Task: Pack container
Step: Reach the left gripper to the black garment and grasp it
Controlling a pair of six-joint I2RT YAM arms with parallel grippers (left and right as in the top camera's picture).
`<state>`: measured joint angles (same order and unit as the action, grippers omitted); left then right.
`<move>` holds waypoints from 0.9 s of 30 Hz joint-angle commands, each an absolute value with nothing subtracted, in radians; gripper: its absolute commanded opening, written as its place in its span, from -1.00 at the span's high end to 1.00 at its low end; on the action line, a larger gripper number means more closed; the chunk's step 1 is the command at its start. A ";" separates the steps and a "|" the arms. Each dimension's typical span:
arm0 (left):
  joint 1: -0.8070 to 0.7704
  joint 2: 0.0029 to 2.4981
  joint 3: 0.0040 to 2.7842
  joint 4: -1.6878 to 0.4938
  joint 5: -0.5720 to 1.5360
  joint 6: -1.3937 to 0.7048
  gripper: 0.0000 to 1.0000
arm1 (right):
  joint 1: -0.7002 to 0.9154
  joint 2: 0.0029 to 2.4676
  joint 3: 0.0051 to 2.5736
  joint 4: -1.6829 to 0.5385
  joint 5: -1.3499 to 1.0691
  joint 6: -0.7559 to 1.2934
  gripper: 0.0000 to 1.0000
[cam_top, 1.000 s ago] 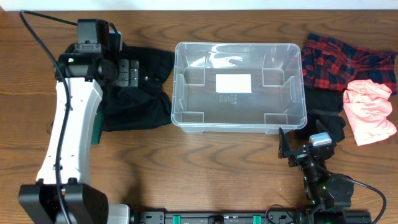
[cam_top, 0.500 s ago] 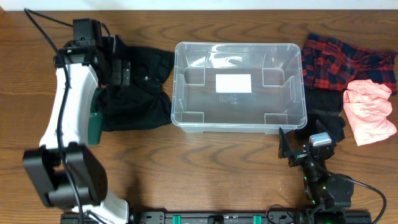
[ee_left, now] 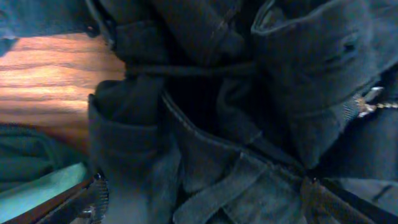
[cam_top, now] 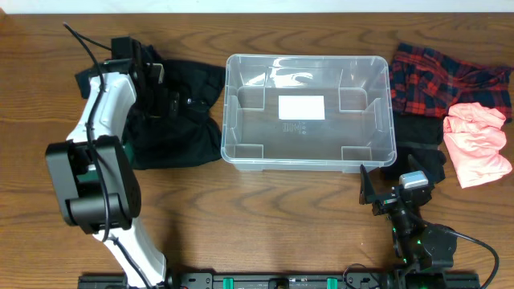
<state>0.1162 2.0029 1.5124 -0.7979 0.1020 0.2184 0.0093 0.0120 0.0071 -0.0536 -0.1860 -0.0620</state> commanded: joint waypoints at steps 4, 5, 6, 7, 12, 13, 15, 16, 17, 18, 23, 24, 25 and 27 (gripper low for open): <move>0.122 2.053 1.509 -0.798 0.124 0.231 -0.96 | 0.001 0.006 0.006 -0.057 -0.184 -0.068 -0.98; 0.122 2.055 1.509 -0.798 0.124 0.231 -0.96 | 0.001 0.006 0.006 -0.057 -0.184 -0.068 -0.98; 0.122 2.056 1.509 -0.799 0.124 0.231 -0.96 | 0.001 0.006 0.006 -0.057 -0.184 -0.068 -0.98; 0.122 2.057 1.509 -0.798 0.124 0.231 -0.96 | 0.001 0.006 0.006 -0.057 -0.184 -0.068 -0.98; 0.122 2.061 1.509 -0.794 0.124 0.231 -0.96 | 0.001 0.006 0.006 -0.057 -0.184 -0.068 -0.98; 0.122 2.061 1.509 -0.792 0.123 0.232 -0.96 | 0.001 0.006 0.006 -0.057 -0.184 -0.068 -0.98; 0.122 2.061 1.509 -0.781 0.108 0.232 -0.96 | 0.001 0.006 0.006 -0.057 -0.184 -0.068 -0.98; 0.122 2.058 1.512 -0.776 0.088 0.232 -0.96 | 0.001 0.006 0.006 -0.057 -0.184 -0.068 -0.98; 0.122 2.057 1.516 -0.775 0.062 0.231 -0.96 | 0.001 0.006 0.006 -0.057 -0.184 -0.068 -0.98; 0.122 2.054 1.522 -0.776 0.051 0.231 -0.96 | 0.001 0.006 0.006 -0.057 -0.184 -0.068 -0.98; 0.123 2.050 1.523 -0.754 0.050 0.232 -0.96 | 0.001 0.006 0.006 -0.057 -0.184 -0.068 -0.99; 0.124 2.050 1.523 -0.751 0.043 0.232 -0.96 | 0.001 0.006 0.006 -0.057 -0.184 -0.068 -0.99; 0.124 2.050 1.523 -0.747 0.035 0.232 -0.96 | 0.001 0.006 0.006 -0.057 -0.184 -0.068 -0.98; 0.124 2.050 1.523 -0.740 0.017 0.232 -0.96 | 0.001 0.006 0.006 -0.057 -0.184 -0.068 -0.99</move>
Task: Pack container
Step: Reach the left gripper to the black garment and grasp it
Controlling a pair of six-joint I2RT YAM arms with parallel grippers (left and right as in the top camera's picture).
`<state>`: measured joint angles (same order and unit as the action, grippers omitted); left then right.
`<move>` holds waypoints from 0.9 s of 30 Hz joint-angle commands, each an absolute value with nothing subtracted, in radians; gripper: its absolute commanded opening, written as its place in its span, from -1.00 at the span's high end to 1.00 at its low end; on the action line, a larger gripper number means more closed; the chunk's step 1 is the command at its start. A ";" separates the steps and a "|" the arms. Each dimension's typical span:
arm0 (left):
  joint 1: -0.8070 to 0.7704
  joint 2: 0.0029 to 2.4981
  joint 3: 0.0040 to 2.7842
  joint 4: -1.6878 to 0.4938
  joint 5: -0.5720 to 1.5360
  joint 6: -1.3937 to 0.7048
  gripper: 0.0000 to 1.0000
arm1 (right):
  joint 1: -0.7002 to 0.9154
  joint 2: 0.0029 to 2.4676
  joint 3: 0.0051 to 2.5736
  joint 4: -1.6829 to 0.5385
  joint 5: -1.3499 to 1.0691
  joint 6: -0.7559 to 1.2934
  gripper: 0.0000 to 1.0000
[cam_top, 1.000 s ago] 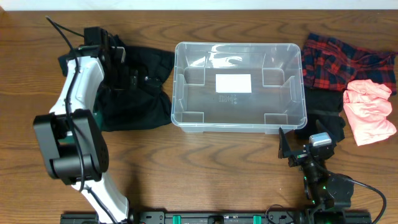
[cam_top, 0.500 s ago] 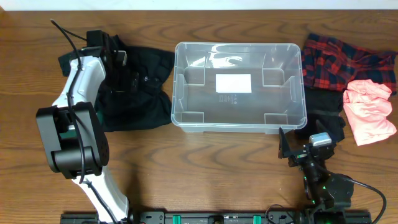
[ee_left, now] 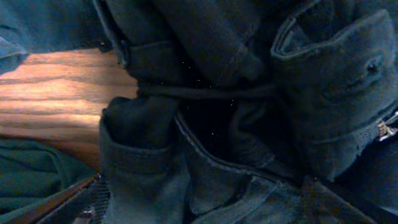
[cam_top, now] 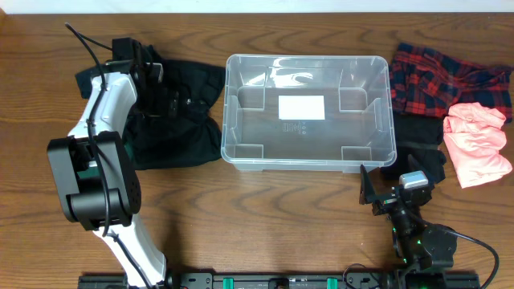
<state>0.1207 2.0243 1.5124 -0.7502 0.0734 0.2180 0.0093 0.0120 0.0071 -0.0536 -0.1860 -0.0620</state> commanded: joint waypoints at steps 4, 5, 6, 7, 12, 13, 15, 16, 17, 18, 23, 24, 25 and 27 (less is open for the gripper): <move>0.124 2.050 1.523 -0.735 -0.009 0.232 -0.96 | 0.001 0.006 0.006 -0.057 -0.184 -0.068 -0.98; 0.124 2.050 1.523 -0.735 -0.009 0.232 -0.96 | 0.001 0.006 0.006 -0.057 -0.184 -0.068 -0.99; 0.124 2.050 1.523 -0.734 -0.009 0.232 -0.96 | 0.001 0.006 0.006 -0.057 -0.184 -0.068 -0.98; 0.124 2.052 1.522 -0.733 -0.009 0.232 -0.96 | 0.001 0.006 0.006 -0.057 -0.184 -0.068 -0.98; 0.124 2.054 1.518 -0.704 -0.009 0.232 -0.96 | 0.001 0.006 0.006 -0.057 -0.184 -0.068 -0.98; 0.124 2.054 1.515 -0.696 -0.009 0.232 -0.96 | 0.001 0.006 0.006 -0.057 -0.184 -0.068 -0.99; 0.124 2.055 1.508 -0.686 -0.008 0.231 -0.96 | 0.001 0.006 0.006 -0.057 -0.184 -0.068 -0.98; 0.124 2.056 1.505 -0.686 -0.008 0.231 -0.96 | 0.001 0.006 0.006 -0.057 -0.184 -0.068 -0.99; 0.124 2.057 1.501 -0.685 -0.008 0.231 -0.96 | 0.001 0.006 0.006 -0.057 -0.184 -0.068 -0.98; 0.124 2.059 1.496 -0.683 -0.008 0.231 -0.96 | 0.001 0.006 0.006 -0.057 -0.184 -0.068 -0.98; 0.124 2.090 1.481 -0.684 -0.008 0.231 -0.96 | 0.001 0.006 0.006 -0.057 -0.184 -0.068 -0.99; 0.124 2.098 1.481 -0.687 -0.008 0.231 -0.96 | 0.001 0.006 0.006 -0.057 -0.184 -0.068 -0.99; 0.124 2.104 1.481 -0.691 -0.008 0.231 -0.99 | 0.001 0.006 0.006 -0.057 -0.184 -0.068 -0.99; 0.124 2.108 1.481 -0.701 -0.007 0.231 -0.87 | 0.001 0.006 0.006 -0.057 -0.184 -0.068 -0.98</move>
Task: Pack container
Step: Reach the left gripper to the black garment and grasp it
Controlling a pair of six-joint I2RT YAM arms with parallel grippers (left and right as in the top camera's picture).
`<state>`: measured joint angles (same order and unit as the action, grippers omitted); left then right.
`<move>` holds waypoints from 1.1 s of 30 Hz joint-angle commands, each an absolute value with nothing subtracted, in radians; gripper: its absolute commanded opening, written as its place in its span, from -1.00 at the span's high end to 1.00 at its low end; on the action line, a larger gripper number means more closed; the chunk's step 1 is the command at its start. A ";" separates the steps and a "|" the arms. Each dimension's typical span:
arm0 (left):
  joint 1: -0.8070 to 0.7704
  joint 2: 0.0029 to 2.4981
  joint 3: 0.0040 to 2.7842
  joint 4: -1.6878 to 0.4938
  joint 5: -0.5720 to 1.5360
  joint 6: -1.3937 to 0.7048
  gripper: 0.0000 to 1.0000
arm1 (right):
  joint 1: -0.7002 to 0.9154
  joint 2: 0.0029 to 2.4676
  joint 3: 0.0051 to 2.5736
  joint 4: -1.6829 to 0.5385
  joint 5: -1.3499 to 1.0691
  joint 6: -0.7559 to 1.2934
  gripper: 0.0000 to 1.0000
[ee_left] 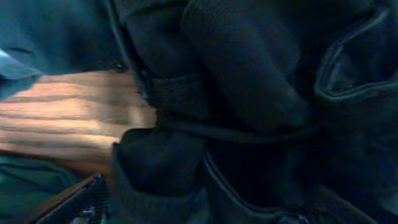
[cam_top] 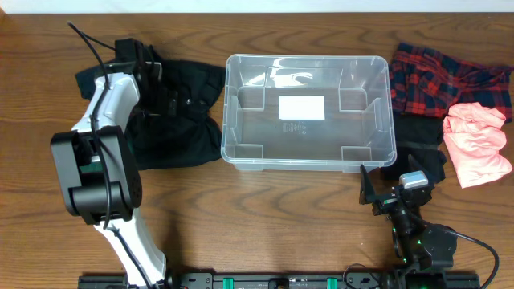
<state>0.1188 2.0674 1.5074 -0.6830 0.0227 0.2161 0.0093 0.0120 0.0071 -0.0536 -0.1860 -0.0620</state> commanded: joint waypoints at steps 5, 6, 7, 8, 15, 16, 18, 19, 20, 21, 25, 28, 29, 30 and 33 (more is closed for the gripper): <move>0.124 2.108 1.481 -0.727 0.043 0.232 -0.33 | 0.001 0.006 0.006 -0.057 -0.184 -0.068 -0.99; 0.124 2.108 1.481 -0.732 0.055 0.232 -0.24 | 0.001 0.006 0.006 -0.057 -0.184 -0.068 -0.99; 0.124 2.108 1.481 -0.733 0.064 0.232 -0.10 | 0.001 0.006 0.006 -0.057 -0.184 -0.068 -0.99; 0.124 2.108 1.481 -0.735 0.068 0.231 0.03 | 0.001 0.006 0.006 -0.057 -0.184 -0.068 -0.99; 0.124 2.108 1.481 -0.748 0.068 0.231 0.63 | 0.001 0.006 0.006 -0.057 -0.184 -0.068 -0.99; 0.124 2.108 1.481 -0.752 0.068 0.231 0.85 | 0.001 0.006 0.006 -0.057 -0.184 -0.068 -0.99; 0.124 2.108 1.481 -0.755 0.068 0.231 0.88 | 0.001 0.006 0.006 -0.057 -0.184 -0.068 -0.98; 0.124 2.107 1.481 -0.755 0.068 0.231 0.89 | 0.001 0.006 0.006 -0.057 -0.184 -0.068 -0.99; 0.124 2.106 1.481 -0.755 0.068 0.231 0.88 | 0.001 0.006 0.006 -0.057 -0.184 -0.068 -0.99; 0.124 2.104 1.481 -0.755 0.068 0.231 0.88 | 0.001 0.006 0.006 -0.057 -0.184 -0.068 -0.98; 0.123 2.082 1.482 -0.755 0.068 0.231 0.88 | 0.001 0.006 0.006 -0.057 -0.184 -0.068 -0.99; 0.123 2.042 1.488 -0.754 0.069 0.226 0.88 | 0.001 0.006 0.006 -0.057 -0.184 -0.068 -0.99; 0.122 2.027 1.491 -0.755 0.072 0.224 0.89 | 0.001 0.006 0.006 -0.057 -0.184 -0.068 -0.98; 0.121 2.008 1.493 -0.756 0.071 0.224 0.88 | 0.001 0.006 0.006 -0.057 -0.184 -0.068 -0.98; 0.117 1.930 1.498 -0.758 0.071 0.212 0.88 | 0.001 0.006 0.006 -0.057 -0.184 -0.068 -0.98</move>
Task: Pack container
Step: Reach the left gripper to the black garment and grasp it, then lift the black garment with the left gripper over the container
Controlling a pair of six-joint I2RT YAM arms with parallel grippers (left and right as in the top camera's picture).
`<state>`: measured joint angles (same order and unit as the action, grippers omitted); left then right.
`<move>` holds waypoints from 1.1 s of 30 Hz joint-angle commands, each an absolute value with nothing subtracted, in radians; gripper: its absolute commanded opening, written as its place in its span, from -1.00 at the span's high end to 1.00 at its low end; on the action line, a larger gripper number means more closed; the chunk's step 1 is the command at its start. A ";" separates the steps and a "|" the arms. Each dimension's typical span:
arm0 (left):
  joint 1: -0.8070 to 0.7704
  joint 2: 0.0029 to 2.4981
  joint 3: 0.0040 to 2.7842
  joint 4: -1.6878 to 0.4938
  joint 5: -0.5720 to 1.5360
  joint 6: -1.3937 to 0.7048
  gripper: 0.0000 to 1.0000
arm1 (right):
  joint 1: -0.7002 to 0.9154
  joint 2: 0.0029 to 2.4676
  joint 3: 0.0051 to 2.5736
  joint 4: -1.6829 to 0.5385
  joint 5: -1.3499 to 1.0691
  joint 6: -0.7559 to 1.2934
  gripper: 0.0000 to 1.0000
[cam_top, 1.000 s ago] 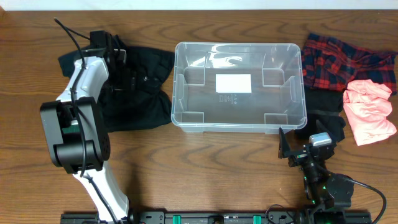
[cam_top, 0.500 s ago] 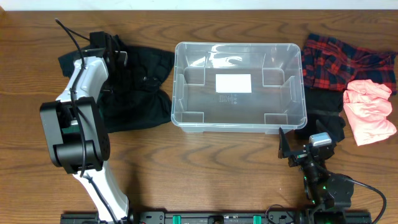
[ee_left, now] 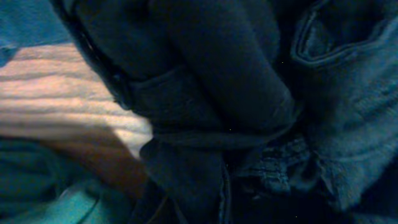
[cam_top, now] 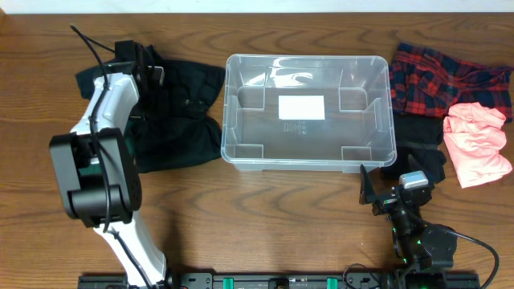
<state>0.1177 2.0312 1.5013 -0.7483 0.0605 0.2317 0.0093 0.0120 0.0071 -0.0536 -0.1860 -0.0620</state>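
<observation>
A clear plastic container (cam_top: 309,164) stands empty at the table's middle. To its left lies a pile of black garments (cam_top: 185,132). My left gripper (cam_top: 163,92) is pressed down into the top of that pile. In the left wrist view, dark folds of the black garment (ee_left: 236,93) fill the frame and hide the fingers, so their state does not show. My right gripper (cam_top: 393,197) rests near the front right edge, open and holding nothing.
A red plaid shirt (cam_top: 442,76), a pink garment (cam_top: 478,144) and another black piece (cam_top: 418,144) lie right of the container. A dark teal cloth (ee_left: 37,186) sits beside the black pile at the far left. Bare wood (ee_left: 62,106) shows between them.
My left gripper has sunk deeper into the black pile. The cloth now sits closer to the camera and covers the fingertips that showed at the bottom corners. The right arm is unchanged.
My left gripper hovered open just over the black garment pile, fingertips visible at the frame's lower corners. It then stood a little closer at each moment, and now it is buried in the folds. Container and right arm stayed as they were.
</observation>
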 commanded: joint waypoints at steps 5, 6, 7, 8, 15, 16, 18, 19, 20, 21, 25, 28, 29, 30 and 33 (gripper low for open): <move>0.115 1.782 1.505 -0.751 0.071 0.161 0.88 | 0.001 0.006 0.006 -0.057 -0.184 -0.068 -0.99; 0.115 1.755 1.505 -0.748 0.071 0.159 0.88 | 0.001 0.006 0.006 -0.057 -0.184 -0.068 -0.99; 0.115 1.728 1.506 -0.745 0.071 0.159 0.88 | 0.001 0.006 0.006 -0.057 -0.184 -0.068 -0.99; 0.115 1.700 1.506 -0.741 0.071 0.159 0.88 | 0.001 0.006 0.006 -0.057 -0.184 -0.068 -0.98; 0.115 1.517 1.506 -0.684 0.071 0.064 0.89 | 0.001 0.006 0.006 -0.057 -0.184 -0.068 -0.98; 0.115 1.487 1.506 -0.673 0.071 0.027 0.88 | 0.001 0.006 0.006 -0.057 -0.184 -0.068 -0.98; 0.114 1.440 1.506 -0.661 0.072 -0.049 0.88 | 0.001 0.006 0.006 -0.057 -0.184 -0.068 -0.99; 0.112 1.420 1.506 -0.658 0.072 -0.086 0.89 | 0.001 0.006 0.006 -0.057 -0.184 -0.068 -0.99; 0.112 1.399 1.506 -0.657 0.074 -0.129 0.88 | 0.001 0.006 0.006 -0.057 -0.184 -0.068 -0.99; 0.112 1.378 1.506 -0.657 0.094 -0.169 0.88 | 0.001 0.006 0.006 -0.057 -0.184 -0.068 -0.99; 0.112 1.317 1.506 -0.656 0.258 -0.247 0.88 | 0.001 0.006 0.006 -0.057 -0.184 -0.068 -0.98; 0.112 1.292 1.506 -0.656 0.401 -0.317 0.88 | 0.001 0.006 0.006 -0.057 -0.184 -0.068 -0.99; 0.112 1.290 1.506 -0.656 0.452 -0.336 0.88 | 0.001 0.006 0.006 -0.057 -0.184 -0.068 -0.99; 0.112 1.290 1.506 -0.656 0.497 -0.350 0.88 | 0.001 0.006 0.006 -0.057 -0.184 -0.068 -0.98; 0.106 1.299 1.506 -0.655 0.625 -0.381 0.88 | 0.001 0.006 0.006 -0.057 -0.184 -0.068 -0.99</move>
<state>0.1135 1.3109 1.4891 -0.6838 0.4088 -0.2958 0.0093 0.0120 0.0071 -0.0536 -0.1860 -0.0620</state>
